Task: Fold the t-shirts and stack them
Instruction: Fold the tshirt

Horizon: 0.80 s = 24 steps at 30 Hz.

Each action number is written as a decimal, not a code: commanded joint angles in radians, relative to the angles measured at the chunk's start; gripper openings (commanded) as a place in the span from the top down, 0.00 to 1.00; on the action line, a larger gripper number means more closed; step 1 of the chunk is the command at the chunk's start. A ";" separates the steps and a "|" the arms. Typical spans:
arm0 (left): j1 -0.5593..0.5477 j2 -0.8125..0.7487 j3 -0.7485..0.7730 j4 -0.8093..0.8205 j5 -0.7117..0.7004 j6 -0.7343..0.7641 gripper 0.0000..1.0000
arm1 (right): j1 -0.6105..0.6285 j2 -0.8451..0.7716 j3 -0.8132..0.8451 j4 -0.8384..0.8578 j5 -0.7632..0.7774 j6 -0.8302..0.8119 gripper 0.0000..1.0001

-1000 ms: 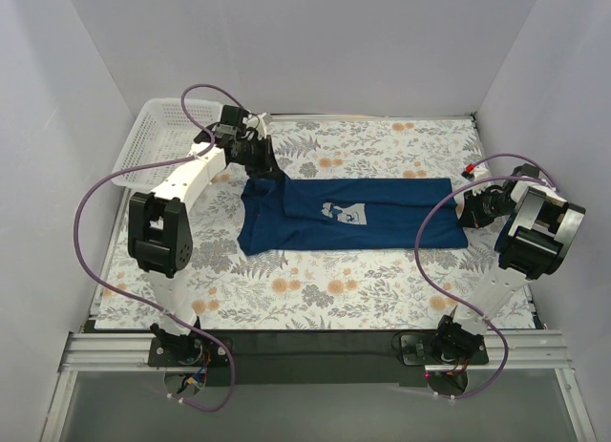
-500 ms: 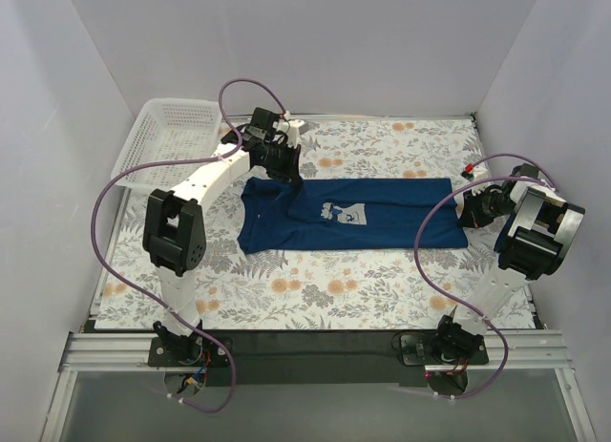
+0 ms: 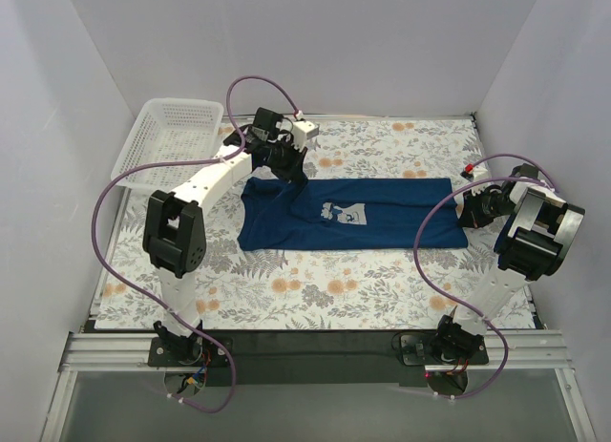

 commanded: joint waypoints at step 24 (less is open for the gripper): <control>-0.013 -0.117 -0.083 0.107 0.187 0.442 1.00 | 0.014 0.013 -0.034 0.037 0.060 -0.018 0.96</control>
